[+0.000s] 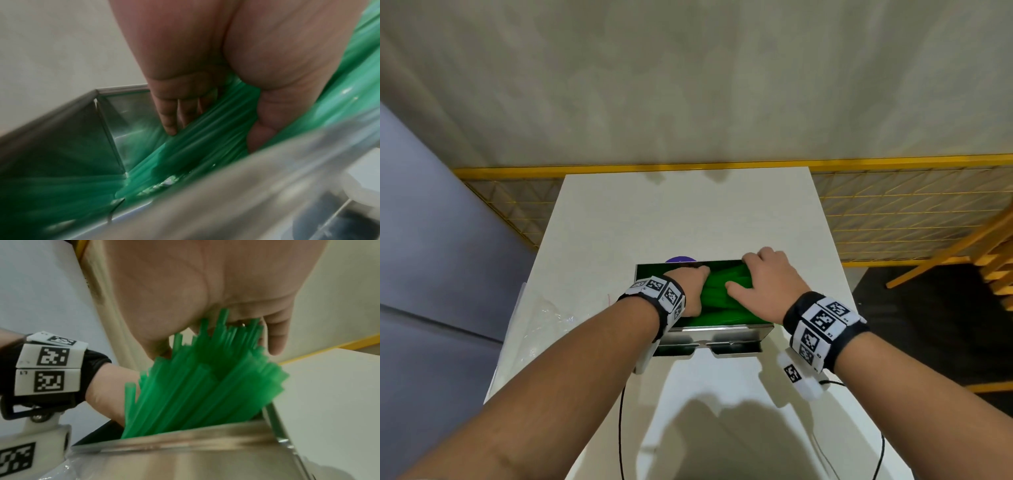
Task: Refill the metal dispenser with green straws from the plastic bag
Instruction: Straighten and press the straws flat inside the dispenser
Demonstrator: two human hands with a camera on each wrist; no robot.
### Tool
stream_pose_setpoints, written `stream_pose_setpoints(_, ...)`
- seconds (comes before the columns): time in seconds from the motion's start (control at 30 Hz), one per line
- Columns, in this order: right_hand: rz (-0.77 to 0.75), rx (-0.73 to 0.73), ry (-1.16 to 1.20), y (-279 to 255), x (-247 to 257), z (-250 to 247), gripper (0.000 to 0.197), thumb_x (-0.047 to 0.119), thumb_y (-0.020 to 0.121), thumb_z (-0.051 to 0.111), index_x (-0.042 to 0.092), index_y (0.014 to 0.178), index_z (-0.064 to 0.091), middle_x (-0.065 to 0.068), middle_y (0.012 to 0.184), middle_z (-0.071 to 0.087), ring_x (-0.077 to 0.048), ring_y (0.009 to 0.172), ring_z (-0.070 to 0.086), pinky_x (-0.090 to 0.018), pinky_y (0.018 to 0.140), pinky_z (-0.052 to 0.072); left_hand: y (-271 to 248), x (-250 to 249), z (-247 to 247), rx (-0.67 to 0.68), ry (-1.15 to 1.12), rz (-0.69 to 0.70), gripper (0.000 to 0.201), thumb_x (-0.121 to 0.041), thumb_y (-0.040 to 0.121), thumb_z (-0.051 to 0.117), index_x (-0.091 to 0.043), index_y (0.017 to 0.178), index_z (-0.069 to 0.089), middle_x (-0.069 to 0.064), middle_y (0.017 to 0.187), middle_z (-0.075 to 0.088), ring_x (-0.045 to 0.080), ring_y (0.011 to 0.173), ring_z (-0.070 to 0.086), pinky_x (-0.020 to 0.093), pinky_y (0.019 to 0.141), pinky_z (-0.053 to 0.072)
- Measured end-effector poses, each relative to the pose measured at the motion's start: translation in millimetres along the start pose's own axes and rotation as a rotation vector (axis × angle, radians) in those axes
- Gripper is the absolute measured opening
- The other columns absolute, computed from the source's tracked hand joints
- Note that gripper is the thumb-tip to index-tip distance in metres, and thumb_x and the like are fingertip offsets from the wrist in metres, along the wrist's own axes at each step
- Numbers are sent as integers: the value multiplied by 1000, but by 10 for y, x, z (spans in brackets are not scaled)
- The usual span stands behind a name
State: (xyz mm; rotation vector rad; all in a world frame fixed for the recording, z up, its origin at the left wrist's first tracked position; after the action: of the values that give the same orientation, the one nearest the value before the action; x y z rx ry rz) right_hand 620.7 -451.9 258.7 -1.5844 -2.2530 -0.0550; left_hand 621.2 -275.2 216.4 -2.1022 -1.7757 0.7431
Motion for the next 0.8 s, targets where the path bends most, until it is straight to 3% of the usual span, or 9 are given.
stream_pose_setpoints(0.03,-4,-11,44,-12,-13,29,54,55,86,52,15,122,57,-8,116,52,-27,110,45,-41,93,45,9,10,1,6,-6,-5,56,-13,77,73,-17,127,47,7,102,64,23,85,63,35,69,56)
stream_pose_setpoints(0.17,-13,-82,199,-7,-41,93,42,45,90,56,14,118,63,-3,110,52,-22,109,46,-34,91,43,32,7,-20,24,-26,32,79,-15,73,76,-21,143,42,5,115,64,24,98,65,40,82,59)
stream_pose_setpoints(0.23,7,-92,280,16,-50,117,35,43,93,55,15,111,66,0,106,52,-21,106,48,-31,88,41,52,8,-34,34,-29,61,81,-15,72,75,-25,145,42,3,119,64,23,102,64,38,83,59)
stream_pose_setpoints(0.37,16,-29,240,84,-9,151,39,49,93,48,19,108,68,0,101,57,-21,102,51,-33,85,44,69,41,-34,12,-71,47,58,-17,72,78,-28,125,57,-1,105,67,22,97,66,39,81,59)
stream_pose_setpoints(0.5,5,29,162,120,58,116,46,58,92,42,21,93,68,-1,89,60,-20,85,58,-35,77,50,46,67,-10,-13,-88,21,49,-21,71,81,-25,112,54,1,101,66,21,89,64,39,78,59)
stream_pose_setpoints(0.57,17,18,183,116,59,101,42,56,91,46,21,89,69,-1,84,61,-19,79,58,-34,73,50,29,70,-13,-15,-99,21,55,-22,70,80,-24,117,51,2,104,65,21,89,64,39,79,59)
stream_pose_setpoints(0.67,36,-13,212,97,85,87,34,50,89,51,21,85,70,-1,78,63,-18,74,59,-31,67,50,2,42,-25,-10,-116,43,78,-21,70,80,-27,139,43,1,116,64,23,99,64,41,84,59)
stream_pose_setpoints(0.8,12,-42,225,91,110,99,26,43,85,55,22,86,70,2,87,62,-17,81,58,-29,66,45,-27,-11,-24,13,-122,96,92,-12,72,72,-34,152,32,1,126,62,24,107,63,42,86,59)
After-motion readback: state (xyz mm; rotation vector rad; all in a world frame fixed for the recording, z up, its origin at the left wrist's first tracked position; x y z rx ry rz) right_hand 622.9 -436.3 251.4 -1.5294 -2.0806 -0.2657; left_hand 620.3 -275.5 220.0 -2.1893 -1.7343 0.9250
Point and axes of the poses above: each hand's wrist, its own y-axis towards the middle knuckle, its own z-axis out of the palm, x = y × z, the point moved 2 cm from there along y, towards the middle knuckle
